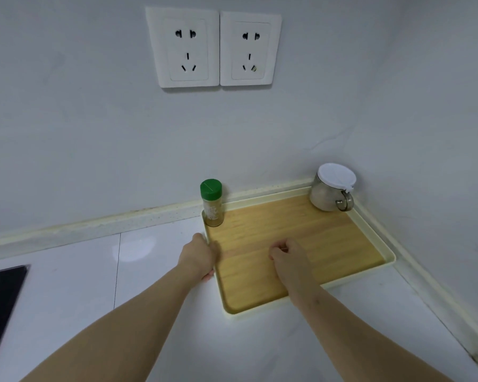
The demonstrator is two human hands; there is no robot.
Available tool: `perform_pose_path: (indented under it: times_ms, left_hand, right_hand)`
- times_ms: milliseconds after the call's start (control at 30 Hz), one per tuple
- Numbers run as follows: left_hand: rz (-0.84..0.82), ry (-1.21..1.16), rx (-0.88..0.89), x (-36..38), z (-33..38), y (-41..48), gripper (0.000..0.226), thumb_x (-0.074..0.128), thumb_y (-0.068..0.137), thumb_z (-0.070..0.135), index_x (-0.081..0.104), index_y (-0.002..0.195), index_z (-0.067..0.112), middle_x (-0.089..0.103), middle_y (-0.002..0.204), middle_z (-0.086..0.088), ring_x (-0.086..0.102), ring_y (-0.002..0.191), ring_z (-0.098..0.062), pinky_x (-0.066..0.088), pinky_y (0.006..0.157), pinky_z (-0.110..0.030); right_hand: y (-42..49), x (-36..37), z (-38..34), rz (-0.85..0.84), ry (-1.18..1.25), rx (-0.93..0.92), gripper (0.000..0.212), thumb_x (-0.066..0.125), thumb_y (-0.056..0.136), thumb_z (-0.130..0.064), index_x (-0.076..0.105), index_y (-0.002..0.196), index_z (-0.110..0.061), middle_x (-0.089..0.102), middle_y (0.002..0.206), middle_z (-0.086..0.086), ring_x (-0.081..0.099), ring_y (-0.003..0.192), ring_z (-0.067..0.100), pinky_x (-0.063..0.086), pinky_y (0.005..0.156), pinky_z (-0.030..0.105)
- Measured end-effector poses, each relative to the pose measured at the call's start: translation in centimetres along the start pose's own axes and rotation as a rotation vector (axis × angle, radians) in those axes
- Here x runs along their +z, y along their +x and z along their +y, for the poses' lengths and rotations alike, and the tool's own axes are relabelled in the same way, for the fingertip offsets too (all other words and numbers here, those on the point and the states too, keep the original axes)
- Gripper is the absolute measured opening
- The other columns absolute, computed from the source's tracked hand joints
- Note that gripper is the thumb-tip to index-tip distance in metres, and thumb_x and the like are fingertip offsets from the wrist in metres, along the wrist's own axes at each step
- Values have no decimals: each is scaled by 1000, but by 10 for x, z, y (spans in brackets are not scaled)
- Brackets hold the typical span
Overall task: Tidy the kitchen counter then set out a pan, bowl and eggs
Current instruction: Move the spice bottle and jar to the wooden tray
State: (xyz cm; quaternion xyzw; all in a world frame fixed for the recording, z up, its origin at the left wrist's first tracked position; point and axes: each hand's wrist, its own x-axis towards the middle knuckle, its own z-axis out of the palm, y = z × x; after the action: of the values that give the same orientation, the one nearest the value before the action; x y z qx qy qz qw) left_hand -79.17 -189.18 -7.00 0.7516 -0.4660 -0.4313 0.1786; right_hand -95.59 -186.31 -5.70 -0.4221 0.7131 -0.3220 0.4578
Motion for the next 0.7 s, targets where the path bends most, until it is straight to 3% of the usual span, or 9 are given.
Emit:
perform_pose_path:
  times_ms: [133,233,333,433,600,700]
  left_hand:
    - [-42,-95,-50,-7,0,-18,17,38,98,21,41,105,6,55,68,-12,49,47,-17,41,35,-18]
    - [-27,-180,-62,-18,-2,-39,21,44,97,22,41,113,8,56,83,-10,57,57,-18,47,40,-21]
    - [65,-272,21,-34,-13,-66,22,50,95,24,44,113,14,54,99,-8,57,82,-22,51,63,-28]
    - [168,-386,101,-58,-28,-97,15,52,94,18,50,108,14,55,103,-5,54,86,-22,51,82,-37]
    - [338,-618,67,-106,-67,-145,7,49,94,13,56,94,15,58,96,-1,61,84,-15,51,77,-27]
    - [452,-732,36,-139,-110,-180,12,49,94,13,57,86,18,61,95,-3,63,80,-13,52,77,-29]
  right_hand:
    - [-8,2,-6,3,71,-9,9,47,89,-11,55,90,-14,53,75,-1,48,64,11,37,53,21]
    - [-22,6,-12,-23,116,-36,8,48,90,-11,55,91,-13,56,82,2,51,71,14,40,58,23]
    - [-42,11,-22,-77,150,-72,12,47,88,-7,54,84,-15,55,76,1,48,62,11,38,53,21]
    - [-67,21,-35,-137,156,-121,14,48,87,-6,54,82,-17,55,74,0,48,63,12,38,54,22]
    - [-114,68,-59,-287,194,-187,18,48,90,-7,52,76,-17,57,79,0,50,63,10,36,57,22]
    - [-156,116,-71,-446,153,-223,17,48,90,-7,53,78,-18,58,79,-1,51,66,11,38,60,22]
